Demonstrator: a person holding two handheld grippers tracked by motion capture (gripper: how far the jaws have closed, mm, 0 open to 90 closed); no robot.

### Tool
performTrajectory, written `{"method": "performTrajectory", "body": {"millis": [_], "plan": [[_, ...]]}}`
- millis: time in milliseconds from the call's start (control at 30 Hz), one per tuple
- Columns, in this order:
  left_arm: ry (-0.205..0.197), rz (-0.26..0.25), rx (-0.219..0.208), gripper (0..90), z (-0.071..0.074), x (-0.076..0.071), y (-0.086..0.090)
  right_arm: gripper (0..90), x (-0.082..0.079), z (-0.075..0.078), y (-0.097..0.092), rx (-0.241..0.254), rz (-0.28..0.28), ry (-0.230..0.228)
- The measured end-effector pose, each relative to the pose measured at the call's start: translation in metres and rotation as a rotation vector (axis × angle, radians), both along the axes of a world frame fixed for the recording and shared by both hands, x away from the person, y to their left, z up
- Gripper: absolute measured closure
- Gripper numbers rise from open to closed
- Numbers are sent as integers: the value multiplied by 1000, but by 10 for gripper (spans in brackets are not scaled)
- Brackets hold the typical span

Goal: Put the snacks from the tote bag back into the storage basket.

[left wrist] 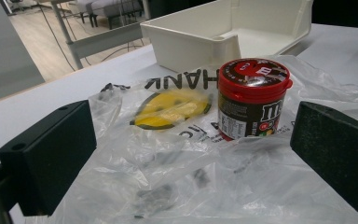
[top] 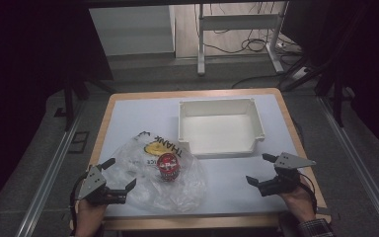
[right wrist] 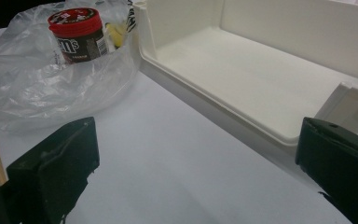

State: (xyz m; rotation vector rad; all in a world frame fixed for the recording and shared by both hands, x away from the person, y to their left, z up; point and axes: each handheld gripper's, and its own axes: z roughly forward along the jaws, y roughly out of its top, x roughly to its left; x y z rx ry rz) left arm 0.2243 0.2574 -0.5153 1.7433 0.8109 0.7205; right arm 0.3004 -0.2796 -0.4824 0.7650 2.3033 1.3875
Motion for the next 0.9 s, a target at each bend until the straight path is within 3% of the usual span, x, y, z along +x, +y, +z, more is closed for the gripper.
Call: {"method": "performTrajectory", "body": {"millis": [467, 733, 900], "plan": [[-1, 1, 0, 1, 0, 0, 0, 0, 2, 1, 8, -31, 37, 2], [1, 0, 1, 1, 0, 0, 0, 0, 2, 0, 13, 16, 90, 24], [0, 0, 2, 1, 0, 0, 0, 0, 3, 0, 16, 26, 83, 21]]}}
